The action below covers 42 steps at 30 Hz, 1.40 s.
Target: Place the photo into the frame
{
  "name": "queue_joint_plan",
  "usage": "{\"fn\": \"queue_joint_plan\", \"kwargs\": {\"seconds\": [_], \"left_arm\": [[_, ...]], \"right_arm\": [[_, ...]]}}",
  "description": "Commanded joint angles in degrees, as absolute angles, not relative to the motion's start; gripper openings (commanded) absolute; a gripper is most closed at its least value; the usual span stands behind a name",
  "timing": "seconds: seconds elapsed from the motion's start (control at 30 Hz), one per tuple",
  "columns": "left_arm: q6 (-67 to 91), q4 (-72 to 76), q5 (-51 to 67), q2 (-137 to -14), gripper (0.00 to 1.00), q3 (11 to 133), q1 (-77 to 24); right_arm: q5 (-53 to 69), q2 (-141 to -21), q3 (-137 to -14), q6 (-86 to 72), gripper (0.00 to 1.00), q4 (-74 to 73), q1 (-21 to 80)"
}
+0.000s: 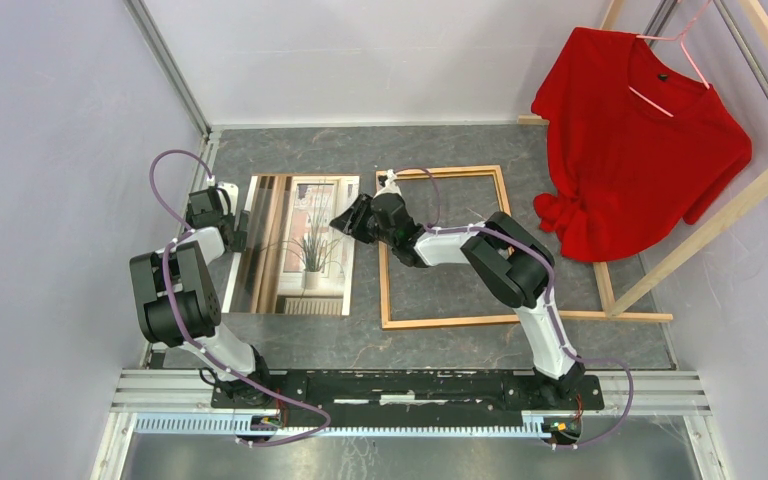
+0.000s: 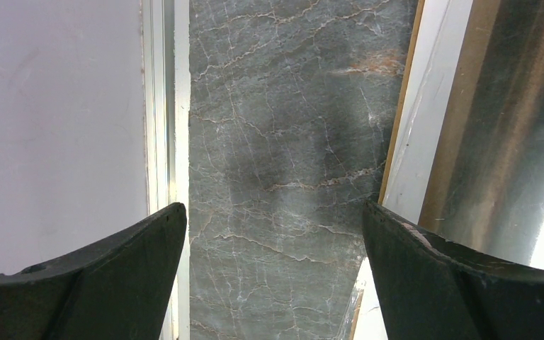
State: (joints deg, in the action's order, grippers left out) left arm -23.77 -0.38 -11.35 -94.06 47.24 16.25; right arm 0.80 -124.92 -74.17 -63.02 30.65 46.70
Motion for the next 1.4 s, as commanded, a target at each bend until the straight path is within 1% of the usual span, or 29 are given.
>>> {"fn": "queue_joint_plan", "kwargs": {"seconds": [0.0, 0.13, 0.17, 0.27, 0.4, 0.5, 0.67, 0.77, 0.87, 0.93, 1.1, 1.2, 1.3, 1.37], "left_arm": [[-25.66, -6.69, -8.33, -94.26, 1.00, 46.46, 15.77], [-25.95, -8.81, -8.08, -93.69, 1.00, 48.06, 16.50], [-26.01, -9.64, -7.92, -93.34, 1.00, 48.81, 16.88], [-26.29, -12.48, -7.55, -91.45, 1.00, 51.72, 18.26], [-26.90, -16.65, -7.15, -88.43, 1.00, 54.77, 19.37], [-27.07, -19.90, -6.18, -85.73, 1.00, 56.83, 19.38], [-26.72, -25.95, -2.72, -82.58, 1.00, 59.57, 18.06], [-26.72, -27.65, -3.49, -80.80, 1.00, 59.30, 13.90], [-25.98, -28.24, -4.63, -79.52, 1.00, 58.53, 8.11], [-24.80, -29.20, -4.46, -79.65, 1.00, 58.90, 4.29], [-23.37, -29.49, -5.08, -80.96, 1.00, 59.00, -7.43], [-23.03, -29.42, -5.41, -83.01, 1.00, 59.85, -11.79], [-23.08, -28.57, -6.69, -85.35, 1.00, 60.28, -15.08], [-23.03, -28.18, -7.04, -86.67, 1.00, 60.26, -16.79]], "right_arm": [[1.76, -123.91, -77.76, -62.36, 0.37, 32.17, 46.91], [2.34, -121.37, -78.14, -60.78, 0.12, 31.90, 46.78], [2.91, -120.34, -78.13, -60.28, 0.08, 31.90, 46.82], [5.24, -116.29, -77.53, -58.42, 0.03, 31.95, 46.69], [7.77, -107.94, -73.50, -55.74, 0.02, 31.23, 45.96], [9.75, -101.34, -71.22, -52.59, 0.00, 24.72, 44.14], [15.61, -90.36, -64.12, -49.12, 0.00, 12.61, 35.76], [21.01, -85.98, -61.00, -43.87, 0.00, 4.88, 29.58], [26.44, -84.52, -60.11, -37.88, 0.00, -2.77, 23.87], [26.33, -84.01, -59.84, -34.18, 0.00, -8.01, 21.16], [26.29, -85.33, -58.34, -29.55, 0.00, -11.11, 14.16], [26.66, -89.14, -61.08, -26.53, 0.08, -13.43, 11.91], [27.73, -93.71, -63.85, -25.47, 0.18, -13.99, 11.09], [28.95, -96.20, -64.77, -25.51, 0.29, -13.30, 11.05]]}}
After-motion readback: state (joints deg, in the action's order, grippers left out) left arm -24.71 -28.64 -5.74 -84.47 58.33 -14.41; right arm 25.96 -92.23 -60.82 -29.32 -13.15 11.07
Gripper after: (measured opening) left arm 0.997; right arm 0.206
